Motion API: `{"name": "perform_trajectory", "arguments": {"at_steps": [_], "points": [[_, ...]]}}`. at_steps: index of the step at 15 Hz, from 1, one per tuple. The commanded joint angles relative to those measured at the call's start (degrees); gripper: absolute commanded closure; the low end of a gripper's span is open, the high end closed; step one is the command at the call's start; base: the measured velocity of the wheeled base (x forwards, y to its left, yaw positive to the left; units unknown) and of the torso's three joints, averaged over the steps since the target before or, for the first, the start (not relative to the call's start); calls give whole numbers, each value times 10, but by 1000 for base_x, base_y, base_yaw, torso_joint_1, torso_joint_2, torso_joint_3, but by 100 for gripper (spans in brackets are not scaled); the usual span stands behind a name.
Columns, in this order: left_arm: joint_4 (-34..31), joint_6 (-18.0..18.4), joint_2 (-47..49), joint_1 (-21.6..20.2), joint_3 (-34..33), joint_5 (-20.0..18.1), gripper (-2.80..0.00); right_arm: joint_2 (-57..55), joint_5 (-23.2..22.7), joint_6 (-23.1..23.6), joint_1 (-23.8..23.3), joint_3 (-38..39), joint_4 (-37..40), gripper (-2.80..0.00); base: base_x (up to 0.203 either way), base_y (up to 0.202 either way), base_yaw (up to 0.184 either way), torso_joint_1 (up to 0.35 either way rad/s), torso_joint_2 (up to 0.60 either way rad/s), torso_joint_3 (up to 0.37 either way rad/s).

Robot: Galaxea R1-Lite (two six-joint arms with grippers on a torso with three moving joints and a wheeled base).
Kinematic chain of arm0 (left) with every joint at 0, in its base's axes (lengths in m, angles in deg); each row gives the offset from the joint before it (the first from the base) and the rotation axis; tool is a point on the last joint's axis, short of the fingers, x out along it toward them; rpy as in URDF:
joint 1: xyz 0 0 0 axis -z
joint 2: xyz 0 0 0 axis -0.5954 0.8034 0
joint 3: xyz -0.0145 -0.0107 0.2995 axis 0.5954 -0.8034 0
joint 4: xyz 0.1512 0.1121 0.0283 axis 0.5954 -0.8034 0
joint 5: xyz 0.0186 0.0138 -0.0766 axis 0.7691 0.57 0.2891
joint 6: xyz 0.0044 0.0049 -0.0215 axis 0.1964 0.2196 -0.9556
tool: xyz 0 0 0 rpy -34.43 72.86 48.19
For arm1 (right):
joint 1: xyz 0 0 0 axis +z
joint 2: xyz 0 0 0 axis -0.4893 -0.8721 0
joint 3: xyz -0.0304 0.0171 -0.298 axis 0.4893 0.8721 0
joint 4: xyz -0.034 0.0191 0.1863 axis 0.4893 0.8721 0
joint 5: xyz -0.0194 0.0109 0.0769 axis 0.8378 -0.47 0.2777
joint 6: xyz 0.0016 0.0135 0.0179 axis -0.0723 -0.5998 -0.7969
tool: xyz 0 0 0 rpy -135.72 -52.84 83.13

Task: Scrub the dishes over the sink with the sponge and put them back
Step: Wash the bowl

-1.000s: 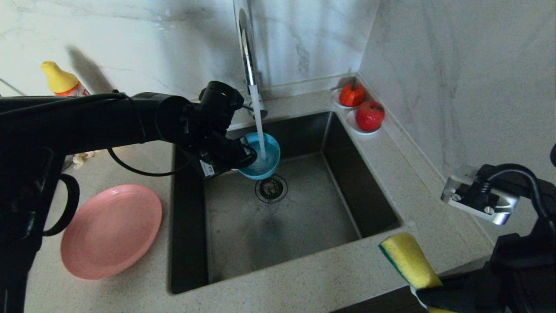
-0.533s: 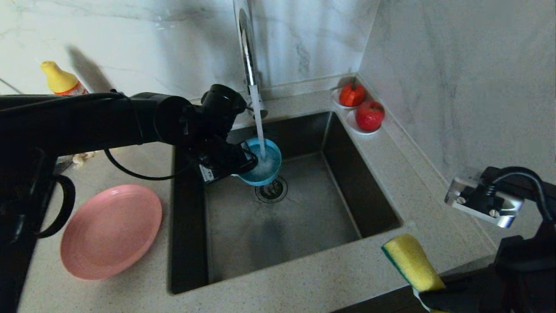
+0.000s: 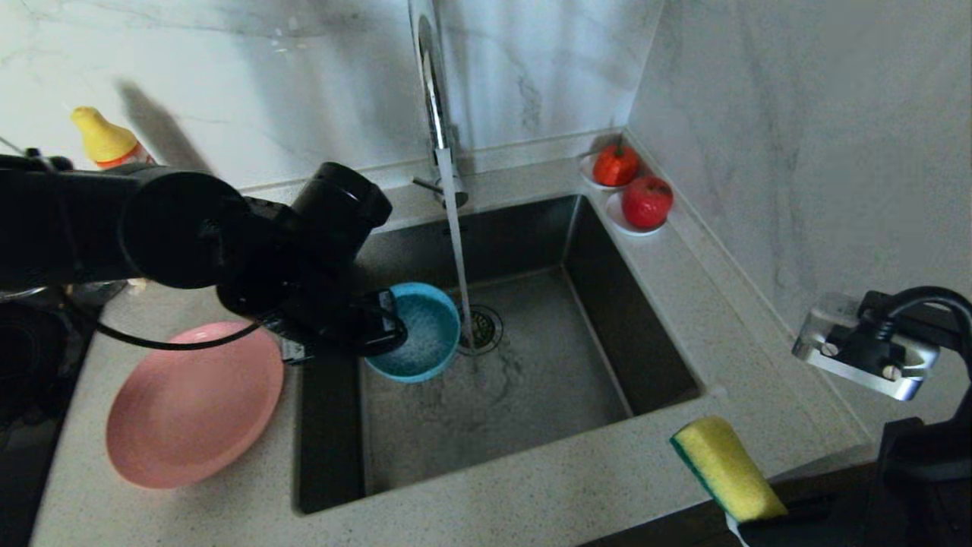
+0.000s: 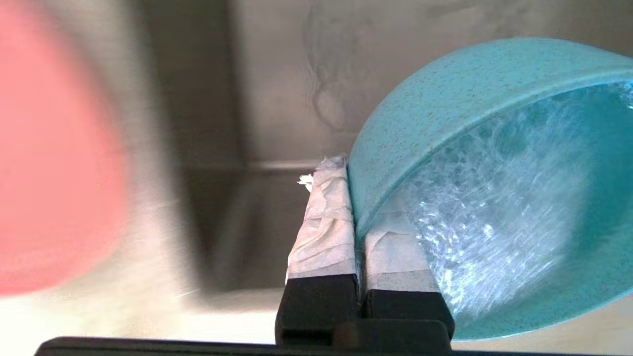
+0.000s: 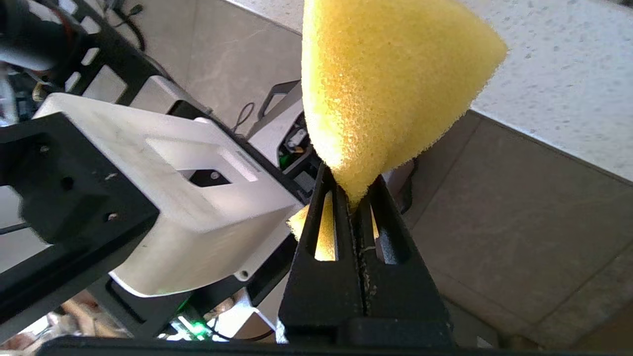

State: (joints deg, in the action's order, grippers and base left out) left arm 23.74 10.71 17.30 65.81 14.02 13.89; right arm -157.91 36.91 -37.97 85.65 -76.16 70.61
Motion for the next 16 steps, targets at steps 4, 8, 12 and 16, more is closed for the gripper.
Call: {"name": "perform_trajectory", "arguments": {"at_steps": [4, 8, 12, 16], "points": [[124, 148, -124, 70, -78, 128, 0, -3, -15, -9, 1, 5, 2, 0, 0, 0, 0, 0, 0, 0], [375, 285, -137, 87, -146, 196, 0, -6, -23, -9, 1, 25, 0, 0, 0, 0, 0, 0, 0, 0], [673, 455, -143, 93, -250, 208, 0, -6, -23, -9, 1, 26, -23, 0, 0, 0, 0, 0, 0, 0], [840, 571, -152, 99, -326, 203, 0, -12, -40, -9, 1, 26, -23, 0, 0, 0, 0, 0, 0, 0]]}}
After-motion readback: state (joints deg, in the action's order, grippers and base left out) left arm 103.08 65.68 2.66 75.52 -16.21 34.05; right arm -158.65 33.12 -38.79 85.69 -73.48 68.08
